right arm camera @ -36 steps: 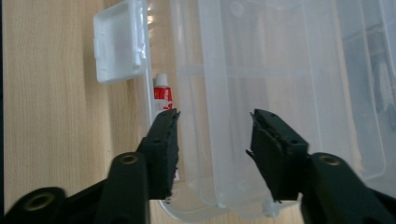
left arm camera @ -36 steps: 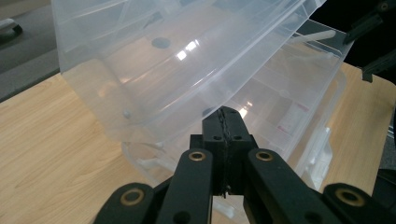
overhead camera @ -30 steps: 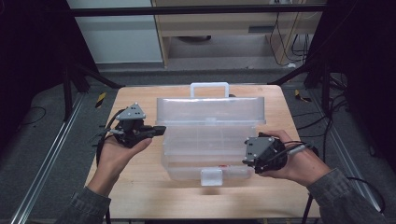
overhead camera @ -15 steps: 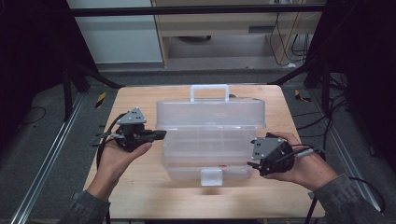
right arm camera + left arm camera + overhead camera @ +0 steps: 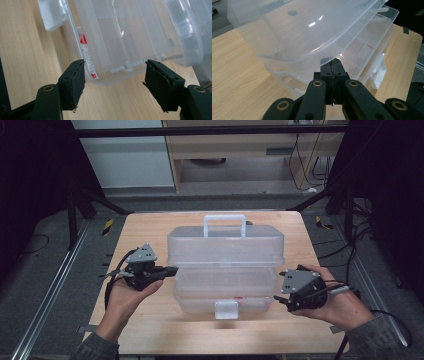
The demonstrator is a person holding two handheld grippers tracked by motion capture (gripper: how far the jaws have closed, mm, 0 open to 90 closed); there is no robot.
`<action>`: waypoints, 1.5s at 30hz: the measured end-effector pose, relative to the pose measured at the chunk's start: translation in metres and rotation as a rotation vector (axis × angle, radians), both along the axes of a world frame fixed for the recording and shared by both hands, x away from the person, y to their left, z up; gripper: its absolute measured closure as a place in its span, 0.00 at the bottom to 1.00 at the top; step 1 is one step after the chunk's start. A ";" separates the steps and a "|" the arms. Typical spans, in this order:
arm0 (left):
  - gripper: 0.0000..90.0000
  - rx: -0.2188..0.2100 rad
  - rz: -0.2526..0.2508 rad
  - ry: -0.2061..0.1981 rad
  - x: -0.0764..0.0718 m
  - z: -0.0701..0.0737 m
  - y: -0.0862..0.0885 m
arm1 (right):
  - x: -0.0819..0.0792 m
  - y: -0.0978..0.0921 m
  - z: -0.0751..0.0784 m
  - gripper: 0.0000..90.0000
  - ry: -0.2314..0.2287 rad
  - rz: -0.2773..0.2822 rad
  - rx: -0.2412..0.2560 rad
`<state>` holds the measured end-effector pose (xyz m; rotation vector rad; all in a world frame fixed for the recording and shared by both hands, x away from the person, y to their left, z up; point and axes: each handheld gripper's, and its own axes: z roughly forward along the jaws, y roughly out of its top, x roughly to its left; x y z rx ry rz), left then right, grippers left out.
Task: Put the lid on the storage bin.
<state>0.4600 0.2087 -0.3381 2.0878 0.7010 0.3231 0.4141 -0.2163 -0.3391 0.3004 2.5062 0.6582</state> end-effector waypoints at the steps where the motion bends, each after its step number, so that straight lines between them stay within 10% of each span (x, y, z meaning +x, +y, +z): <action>1: 1.00 -0.003 0.007 -0.002 -0.001 -0.002 0.001 | -0.001 -0.002 -0.001 0.36 0.001 -0.004 0.002; 24: 1.00 -0.055 0.080 0.016 -0.009 -0.038 0.019 | -0.003 -0.032 -0.020 0.30 0.009 -0.117 0.054; 45: 1.00 -0.042 0.058 0.029 -0.009 -0.053 0.021 | 0.032 -0.065 -0.076 0.24 0.044 -0.438 0.167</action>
